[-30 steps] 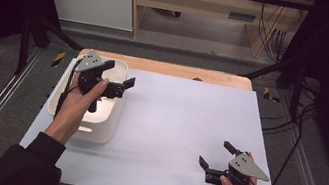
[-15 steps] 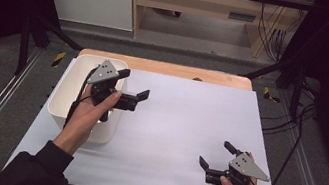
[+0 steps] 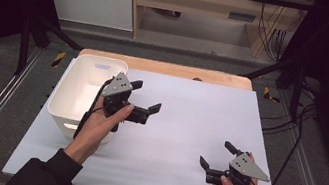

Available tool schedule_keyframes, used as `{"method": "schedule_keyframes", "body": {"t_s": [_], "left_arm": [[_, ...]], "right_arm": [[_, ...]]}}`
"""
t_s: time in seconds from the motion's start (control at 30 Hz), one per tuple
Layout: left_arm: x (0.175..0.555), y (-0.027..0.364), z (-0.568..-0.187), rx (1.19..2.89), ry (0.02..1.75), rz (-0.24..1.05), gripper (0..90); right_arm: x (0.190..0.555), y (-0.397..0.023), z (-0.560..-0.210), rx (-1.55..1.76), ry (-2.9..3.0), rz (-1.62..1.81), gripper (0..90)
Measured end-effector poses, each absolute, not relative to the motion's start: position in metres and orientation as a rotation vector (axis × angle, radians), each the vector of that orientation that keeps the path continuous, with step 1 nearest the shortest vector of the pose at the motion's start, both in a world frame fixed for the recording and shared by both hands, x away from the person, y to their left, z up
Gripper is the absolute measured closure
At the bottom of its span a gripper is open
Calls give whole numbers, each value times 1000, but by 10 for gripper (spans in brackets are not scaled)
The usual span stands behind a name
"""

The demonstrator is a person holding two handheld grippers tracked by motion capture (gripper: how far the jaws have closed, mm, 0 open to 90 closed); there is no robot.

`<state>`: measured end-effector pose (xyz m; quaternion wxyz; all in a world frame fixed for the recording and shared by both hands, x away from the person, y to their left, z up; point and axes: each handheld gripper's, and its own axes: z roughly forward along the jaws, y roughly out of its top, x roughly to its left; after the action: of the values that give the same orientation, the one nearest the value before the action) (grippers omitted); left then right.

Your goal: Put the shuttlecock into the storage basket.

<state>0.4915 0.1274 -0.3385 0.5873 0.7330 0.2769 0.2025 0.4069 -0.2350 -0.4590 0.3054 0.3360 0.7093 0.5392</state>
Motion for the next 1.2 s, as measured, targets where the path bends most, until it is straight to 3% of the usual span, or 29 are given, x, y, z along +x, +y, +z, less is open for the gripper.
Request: {"method": "schedule_keyframes", "body": {"t_s": [1.2], "left_arm": [[444, 107, -392, 1745, 587, 391, 26]], "right_arm": [[406, -234, -459, 871, 1894, 1419, 25]]}}
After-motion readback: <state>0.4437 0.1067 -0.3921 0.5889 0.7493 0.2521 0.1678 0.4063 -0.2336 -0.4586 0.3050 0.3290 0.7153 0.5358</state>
